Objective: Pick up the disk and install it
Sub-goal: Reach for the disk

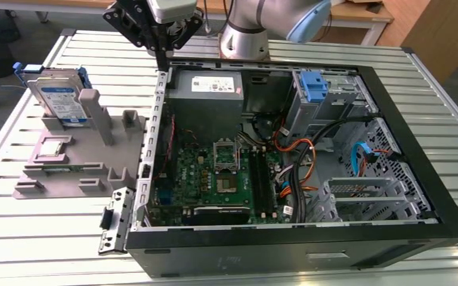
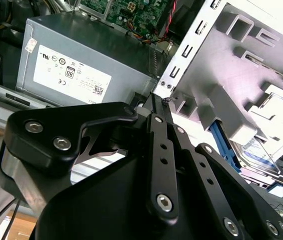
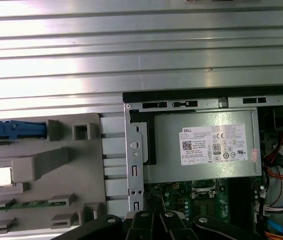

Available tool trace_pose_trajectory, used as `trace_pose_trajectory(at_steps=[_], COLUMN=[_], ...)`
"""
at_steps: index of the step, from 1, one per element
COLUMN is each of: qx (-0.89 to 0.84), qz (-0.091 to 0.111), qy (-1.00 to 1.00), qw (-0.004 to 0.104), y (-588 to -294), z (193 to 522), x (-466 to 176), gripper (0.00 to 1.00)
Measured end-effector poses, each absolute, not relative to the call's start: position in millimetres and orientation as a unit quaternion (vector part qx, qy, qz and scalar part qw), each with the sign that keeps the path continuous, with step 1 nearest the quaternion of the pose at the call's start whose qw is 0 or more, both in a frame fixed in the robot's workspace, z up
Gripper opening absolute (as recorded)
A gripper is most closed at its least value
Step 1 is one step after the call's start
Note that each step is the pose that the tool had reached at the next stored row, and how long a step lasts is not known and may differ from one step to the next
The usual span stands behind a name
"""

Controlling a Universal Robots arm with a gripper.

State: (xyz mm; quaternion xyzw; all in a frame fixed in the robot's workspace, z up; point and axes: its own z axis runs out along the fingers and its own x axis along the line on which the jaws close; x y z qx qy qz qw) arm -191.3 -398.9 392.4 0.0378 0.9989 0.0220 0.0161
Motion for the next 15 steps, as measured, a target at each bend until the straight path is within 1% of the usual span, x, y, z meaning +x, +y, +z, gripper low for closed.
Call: trace_pose_trajectory(at_steps=[15], qx=[0.038], qz=[0.022], qy=[0.999], qw=[0.017], y=[-398.9], z=[391.5], x=[-219.0], gripper=[0.10])
